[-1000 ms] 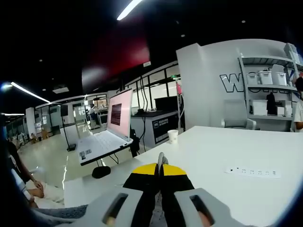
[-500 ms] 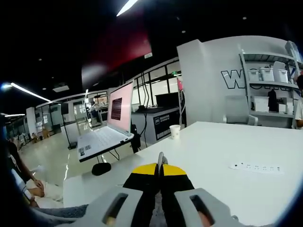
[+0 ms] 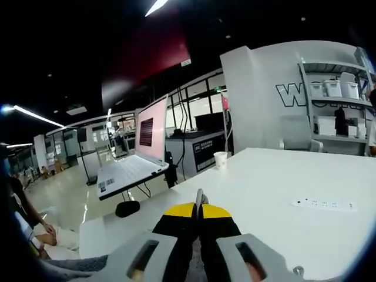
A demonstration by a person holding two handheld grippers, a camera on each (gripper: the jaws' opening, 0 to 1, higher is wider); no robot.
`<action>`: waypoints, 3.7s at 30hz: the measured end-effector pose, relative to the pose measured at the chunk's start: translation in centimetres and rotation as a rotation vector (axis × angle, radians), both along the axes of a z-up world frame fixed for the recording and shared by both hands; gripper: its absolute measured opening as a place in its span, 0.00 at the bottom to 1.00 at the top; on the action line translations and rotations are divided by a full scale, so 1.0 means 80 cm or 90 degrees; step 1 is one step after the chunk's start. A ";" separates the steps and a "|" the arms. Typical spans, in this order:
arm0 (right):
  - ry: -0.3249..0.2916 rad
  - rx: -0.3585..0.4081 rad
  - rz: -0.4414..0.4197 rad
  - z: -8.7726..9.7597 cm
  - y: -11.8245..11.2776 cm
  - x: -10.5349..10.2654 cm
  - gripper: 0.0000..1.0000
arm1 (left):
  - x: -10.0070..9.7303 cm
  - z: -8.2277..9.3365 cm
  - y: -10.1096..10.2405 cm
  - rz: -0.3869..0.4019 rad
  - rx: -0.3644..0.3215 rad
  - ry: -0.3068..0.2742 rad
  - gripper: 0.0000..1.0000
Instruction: Open the folded towel by lifting each exposed corner and separating the folded layers until the towel lies flat within the target outline without major curled edges
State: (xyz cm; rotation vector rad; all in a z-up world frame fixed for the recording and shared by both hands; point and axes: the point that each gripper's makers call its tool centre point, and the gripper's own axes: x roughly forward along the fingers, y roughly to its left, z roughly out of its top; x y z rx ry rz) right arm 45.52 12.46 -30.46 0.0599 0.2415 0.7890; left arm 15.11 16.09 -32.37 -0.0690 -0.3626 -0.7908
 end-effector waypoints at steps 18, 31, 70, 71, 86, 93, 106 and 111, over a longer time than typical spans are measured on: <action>0.015 -0.011 0.001 -0.023 0.011 0.001 0.00 | 0.004 -0.020 0.007 0.006 0.032 0.009 0.01; 0.025 -0.012 0.003 -0.031 0.017 0.006 0.00 | 0.007 -0.028 0.015 0.032 0.061 -0.003 0.01; 0.050 0.019 0.035 -0.052 0.069 0.000 0.00 | 0.002 -0.049 0.054 0.078 0.013 0.027 0.01; 0.050 0.020 0.036 -0.053 0.070 0.001 0.00 | 0.002 -0.050 0.057 0.082 0.011 0.028 0.01; 0.049 0.003 0.038 -0.069 0.085 0.002 0.00 | 0.004 -0.061 0.070 0.103 0.001 0.051 0.01; 0.048 -0.003 0.042 -0.075 0.092 0.002 0.00 | 0.003 -0.068 0.073 0.106 -0.012 0.058 0.01; 0.051 -0.010 0.039 -0.085 0.105 0.004 0.00 | 0.003 -0.077 0.081 0.121 -0.006 0.071 0.02; 0.047 -0.018 0.040 -0.089 0.110 0.003 0.00 | 0.004 -0.082 0.084 0.125 -0.015 0.089 0.02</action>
